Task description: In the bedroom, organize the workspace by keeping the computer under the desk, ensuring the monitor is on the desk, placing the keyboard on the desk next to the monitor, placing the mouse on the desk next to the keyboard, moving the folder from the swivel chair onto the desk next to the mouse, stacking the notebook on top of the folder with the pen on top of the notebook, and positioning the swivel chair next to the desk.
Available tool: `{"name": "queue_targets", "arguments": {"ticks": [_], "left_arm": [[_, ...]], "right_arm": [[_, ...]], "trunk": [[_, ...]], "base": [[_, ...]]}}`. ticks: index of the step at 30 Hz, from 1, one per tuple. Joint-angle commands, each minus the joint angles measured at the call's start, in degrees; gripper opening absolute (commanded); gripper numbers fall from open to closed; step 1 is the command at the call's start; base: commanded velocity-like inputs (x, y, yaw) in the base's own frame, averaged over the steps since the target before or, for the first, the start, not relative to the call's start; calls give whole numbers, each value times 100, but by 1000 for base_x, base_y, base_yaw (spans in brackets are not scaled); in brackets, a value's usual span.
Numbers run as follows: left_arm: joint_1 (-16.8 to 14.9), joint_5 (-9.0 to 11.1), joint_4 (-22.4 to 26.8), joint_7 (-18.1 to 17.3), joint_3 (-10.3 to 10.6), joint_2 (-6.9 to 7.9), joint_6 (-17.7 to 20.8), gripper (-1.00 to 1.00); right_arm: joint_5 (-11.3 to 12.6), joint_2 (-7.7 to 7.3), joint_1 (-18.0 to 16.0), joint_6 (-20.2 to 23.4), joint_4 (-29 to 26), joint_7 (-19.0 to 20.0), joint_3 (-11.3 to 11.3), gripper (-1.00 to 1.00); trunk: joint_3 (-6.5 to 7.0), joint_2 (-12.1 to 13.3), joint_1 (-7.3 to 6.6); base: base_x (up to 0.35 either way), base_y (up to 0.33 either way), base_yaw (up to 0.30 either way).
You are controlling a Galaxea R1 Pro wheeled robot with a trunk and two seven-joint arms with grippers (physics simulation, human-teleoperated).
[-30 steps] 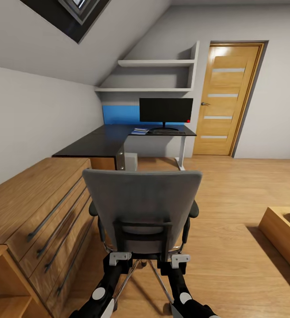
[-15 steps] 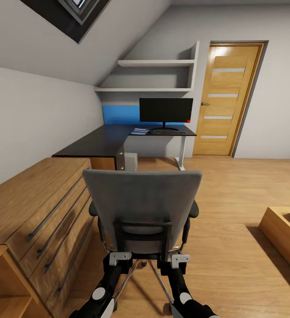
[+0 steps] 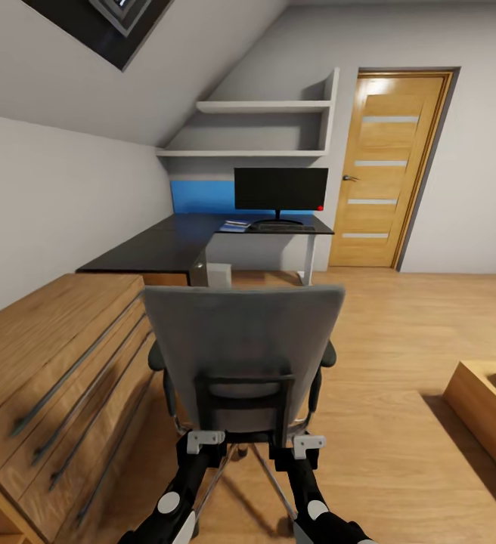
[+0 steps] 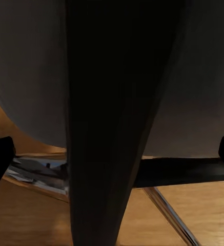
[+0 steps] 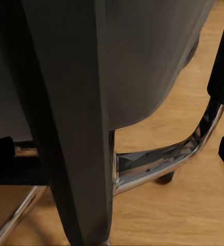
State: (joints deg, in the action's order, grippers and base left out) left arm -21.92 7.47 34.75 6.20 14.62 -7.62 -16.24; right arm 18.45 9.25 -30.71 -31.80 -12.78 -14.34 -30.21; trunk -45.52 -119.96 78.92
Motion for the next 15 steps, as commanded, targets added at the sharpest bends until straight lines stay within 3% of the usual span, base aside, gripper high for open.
{"name": "queue_targets", "arguments": {"ticks": [1,8,15], "left_arm": [[-6,62,-3,45,41,6,-59,100],[-6,62,-3,41,41,6,-121,100],[-6,69,-3,40,41,6,-125,100]], "right_arm": [[53,-2,-5,-20,4,-34,-39,100],[53,-2,-5,-20,4,-34,-38,100],[53,-2,-5,-20,4,-34,-37,100]], "trunk": [[-5,-2,1],[-5,-2,1],[-5,-2,1]], "base": [[202,-181,0],[182,-119,0],[23,57,0]]}}
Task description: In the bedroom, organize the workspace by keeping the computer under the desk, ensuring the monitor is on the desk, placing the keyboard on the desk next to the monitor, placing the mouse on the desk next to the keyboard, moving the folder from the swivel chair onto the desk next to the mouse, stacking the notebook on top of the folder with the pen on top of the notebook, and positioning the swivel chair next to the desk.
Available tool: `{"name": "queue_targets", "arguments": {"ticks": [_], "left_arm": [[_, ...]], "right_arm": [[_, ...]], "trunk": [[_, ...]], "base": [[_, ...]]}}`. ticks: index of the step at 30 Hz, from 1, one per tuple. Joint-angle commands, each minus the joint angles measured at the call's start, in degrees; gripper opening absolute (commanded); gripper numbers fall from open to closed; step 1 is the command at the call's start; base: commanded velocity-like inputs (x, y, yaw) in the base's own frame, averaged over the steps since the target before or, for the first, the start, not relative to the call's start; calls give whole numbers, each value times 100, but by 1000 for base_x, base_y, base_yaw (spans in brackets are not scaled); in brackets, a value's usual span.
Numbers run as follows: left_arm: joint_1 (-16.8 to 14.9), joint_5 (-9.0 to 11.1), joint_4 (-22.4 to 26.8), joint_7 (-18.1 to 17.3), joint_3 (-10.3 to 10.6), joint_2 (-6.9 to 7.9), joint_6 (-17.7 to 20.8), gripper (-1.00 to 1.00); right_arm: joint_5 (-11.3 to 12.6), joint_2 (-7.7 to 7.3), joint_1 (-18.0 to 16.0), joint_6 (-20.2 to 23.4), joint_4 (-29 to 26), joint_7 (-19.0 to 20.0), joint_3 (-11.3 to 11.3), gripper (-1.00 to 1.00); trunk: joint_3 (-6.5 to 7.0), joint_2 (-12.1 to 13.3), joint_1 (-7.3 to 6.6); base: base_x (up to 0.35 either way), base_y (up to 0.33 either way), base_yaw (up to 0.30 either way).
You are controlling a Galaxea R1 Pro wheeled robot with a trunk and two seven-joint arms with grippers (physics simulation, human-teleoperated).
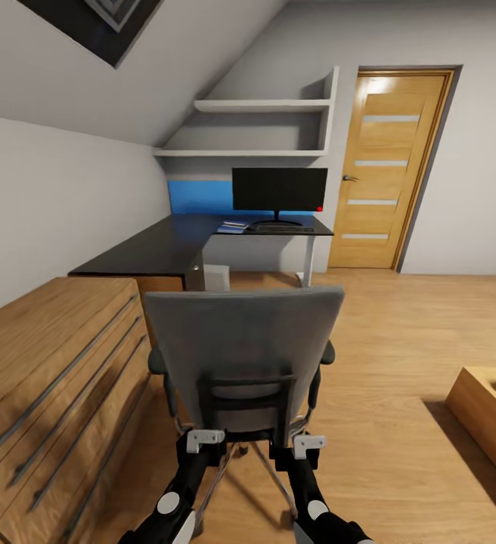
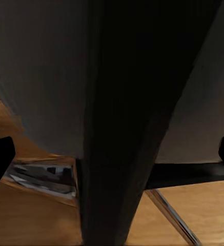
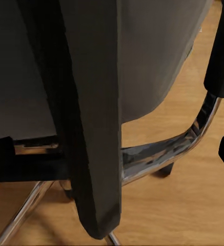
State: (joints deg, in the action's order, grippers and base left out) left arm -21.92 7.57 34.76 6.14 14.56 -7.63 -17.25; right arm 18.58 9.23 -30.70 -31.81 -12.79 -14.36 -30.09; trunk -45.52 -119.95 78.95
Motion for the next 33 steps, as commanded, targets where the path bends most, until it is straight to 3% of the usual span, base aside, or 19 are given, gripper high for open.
{"name": "queue_targets", "arguments": {"ticks": [1,18,33], "left_arm": [[-5,60,-4,45,47,7,-24,100],[-5,55,-4,46,47,7,-23,100],[-5,52,-4,47,47,7,-24,100]], "right_arm": [[40,3,-6,-19,5,-32,-50,100],[40,0,-6,-19,5,-30,-50,100],[40,1,-6,-19,5,-31,-54,100]], "trunk": [[-5,-2,-1],[-5,-2,-1],[-5,-2,-1]], "base": [[-75,172,0],[-58,78,0],[70,-113,0]]}}
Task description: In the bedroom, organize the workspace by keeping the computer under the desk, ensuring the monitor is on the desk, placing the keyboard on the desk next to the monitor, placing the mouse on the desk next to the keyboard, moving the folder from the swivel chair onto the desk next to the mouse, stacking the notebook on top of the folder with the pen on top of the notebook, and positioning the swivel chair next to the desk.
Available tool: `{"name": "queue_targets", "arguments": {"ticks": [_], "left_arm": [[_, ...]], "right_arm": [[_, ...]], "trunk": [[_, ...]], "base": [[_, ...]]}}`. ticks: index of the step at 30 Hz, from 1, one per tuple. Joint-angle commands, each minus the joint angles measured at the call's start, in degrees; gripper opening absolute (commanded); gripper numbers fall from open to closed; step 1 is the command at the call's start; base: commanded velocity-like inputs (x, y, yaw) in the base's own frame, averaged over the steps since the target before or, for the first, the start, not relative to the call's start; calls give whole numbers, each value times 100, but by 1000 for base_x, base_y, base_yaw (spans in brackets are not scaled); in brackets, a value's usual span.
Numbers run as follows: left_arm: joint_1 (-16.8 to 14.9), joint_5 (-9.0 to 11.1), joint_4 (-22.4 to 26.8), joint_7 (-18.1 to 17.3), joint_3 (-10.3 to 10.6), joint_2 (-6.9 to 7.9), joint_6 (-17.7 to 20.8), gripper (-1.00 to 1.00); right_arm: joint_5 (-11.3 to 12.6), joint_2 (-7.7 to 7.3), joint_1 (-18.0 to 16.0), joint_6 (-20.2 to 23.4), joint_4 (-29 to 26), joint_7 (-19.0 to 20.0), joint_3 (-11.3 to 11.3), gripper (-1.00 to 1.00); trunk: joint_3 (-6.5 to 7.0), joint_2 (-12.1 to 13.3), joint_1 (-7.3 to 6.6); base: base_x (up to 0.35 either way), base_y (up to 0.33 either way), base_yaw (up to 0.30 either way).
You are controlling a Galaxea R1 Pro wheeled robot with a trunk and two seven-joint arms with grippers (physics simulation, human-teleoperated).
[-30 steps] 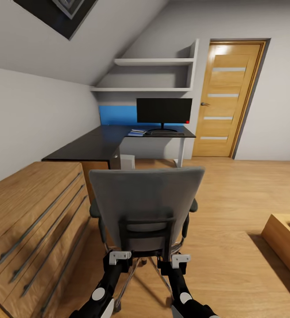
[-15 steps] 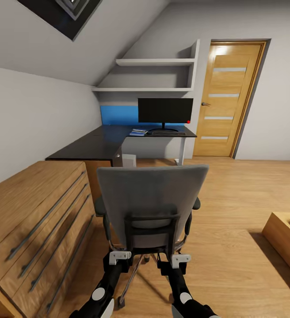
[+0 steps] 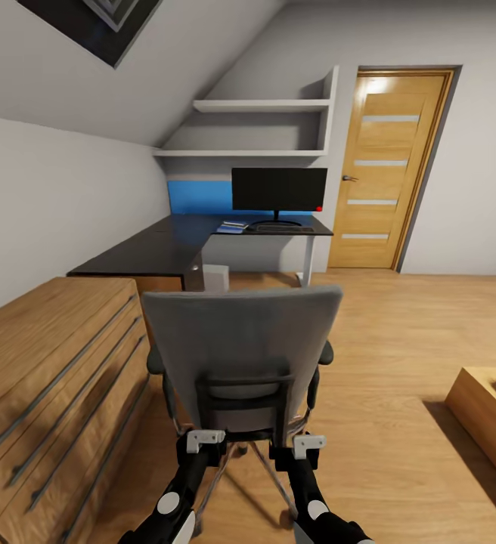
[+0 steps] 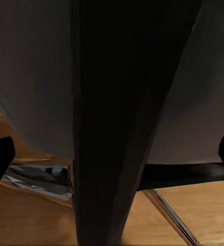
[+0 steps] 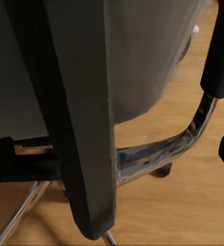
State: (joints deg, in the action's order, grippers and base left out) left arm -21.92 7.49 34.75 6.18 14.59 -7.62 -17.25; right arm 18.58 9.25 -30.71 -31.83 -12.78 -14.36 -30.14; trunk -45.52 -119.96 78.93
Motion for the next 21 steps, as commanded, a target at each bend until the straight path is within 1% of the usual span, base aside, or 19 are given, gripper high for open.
{"name": "queue_targets", "arguments": {"ticks": [1,12,21], "left_arm": [[-5,59,-3,43,44,6,-24,100],[-5,59,-3,42,44,6,-36,100],[-5,59,-3,41,44,6,-41,100]], "right_arm": [[41,-1,-5,-16,3,-31,-50,100],[41,-2,-5,-16,3,-28,-48,100],[41,-2,-5,-16,3,-30,-45,100]], "trunk": [[-6,-2,0],[-6,-2,0],[-6,-2,0]], "base": [[115,-153,0],[119,-149,0],[121,-85,0]]}}
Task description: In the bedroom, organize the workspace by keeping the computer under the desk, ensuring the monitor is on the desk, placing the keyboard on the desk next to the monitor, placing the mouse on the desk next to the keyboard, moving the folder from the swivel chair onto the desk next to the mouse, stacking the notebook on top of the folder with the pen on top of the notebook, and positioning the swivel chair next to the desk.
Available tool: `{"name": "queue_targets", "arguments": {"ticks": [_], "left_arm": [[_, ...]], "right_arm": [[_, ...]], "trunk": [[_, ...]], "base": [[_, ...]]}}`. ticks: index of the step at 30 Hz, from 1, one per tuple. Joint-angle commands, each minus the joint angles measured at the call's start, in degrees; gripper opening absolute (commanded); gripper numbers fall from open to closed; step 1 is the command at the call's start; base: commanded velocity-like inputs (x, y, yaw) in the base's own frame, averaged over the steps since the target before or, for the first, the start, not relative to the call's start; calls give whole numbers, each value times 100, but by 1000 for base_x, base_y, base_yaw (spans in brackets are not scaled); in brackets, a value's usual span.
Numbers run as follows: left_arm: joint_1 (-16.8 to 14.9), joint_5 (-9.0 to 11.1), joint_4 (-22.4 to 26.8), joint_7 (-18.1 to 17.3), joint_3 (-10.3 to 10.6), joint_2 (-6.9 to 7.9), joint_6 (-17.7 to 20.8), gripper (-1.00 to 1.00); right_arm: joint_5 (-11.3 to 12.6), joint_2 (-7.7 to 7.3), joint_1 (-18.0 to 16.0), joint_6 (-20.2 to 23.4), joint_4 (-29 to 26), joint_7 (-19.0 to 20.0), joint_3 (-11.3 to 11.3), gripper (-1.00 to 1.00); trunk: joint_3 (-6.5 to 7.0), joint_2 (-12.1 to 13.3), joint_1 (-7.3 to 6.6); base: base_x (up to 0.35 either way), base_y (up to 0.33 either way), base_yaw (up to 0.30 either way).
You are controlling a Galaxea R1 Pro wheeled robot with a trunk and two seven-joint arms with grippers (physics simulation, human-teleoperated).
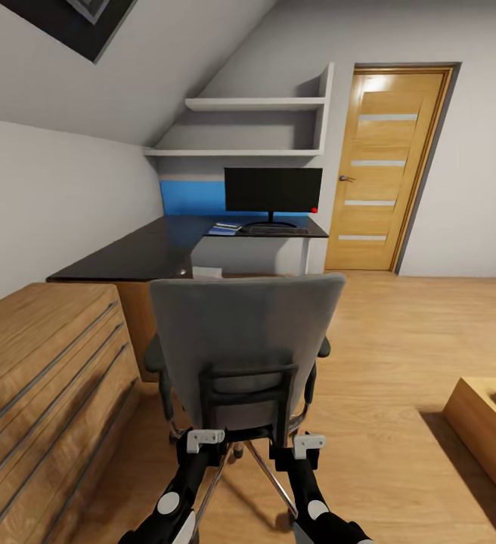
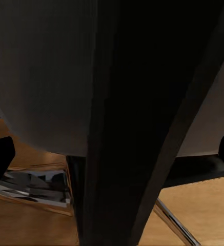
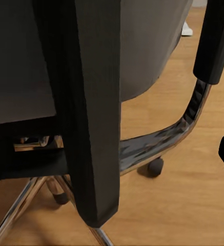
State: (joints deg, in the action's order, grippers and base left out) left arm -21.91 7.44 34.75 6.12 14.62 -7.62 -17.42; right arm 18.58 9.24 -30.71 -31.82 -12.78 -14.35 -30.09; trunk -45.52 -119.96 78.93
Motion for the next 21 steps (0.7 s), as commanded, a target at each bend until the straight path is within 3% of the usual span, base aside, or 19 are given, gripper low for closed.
{"name": "queue_targets", "arguments": {"ticks": [1,14,21], "left_arm": [[-6,65,-3,47,41,7,-24,100],[-6,65,-3,47,41,11,-24,100],[-6,65,-3,47,41,15,-19,100]], "right_arm": [[41,-1,-5,-17,4,-32,-51,100],[41,-1,-5,-17,4,-33,-50,100],[41,-1,-5,-17,4,-32,-52,100]], "trunk": [[-5,-2,0],[-5,-2,0],[-5,-2,0]], "base": [[129,-20,0],[185,-3,0],[42,91,0]]}}
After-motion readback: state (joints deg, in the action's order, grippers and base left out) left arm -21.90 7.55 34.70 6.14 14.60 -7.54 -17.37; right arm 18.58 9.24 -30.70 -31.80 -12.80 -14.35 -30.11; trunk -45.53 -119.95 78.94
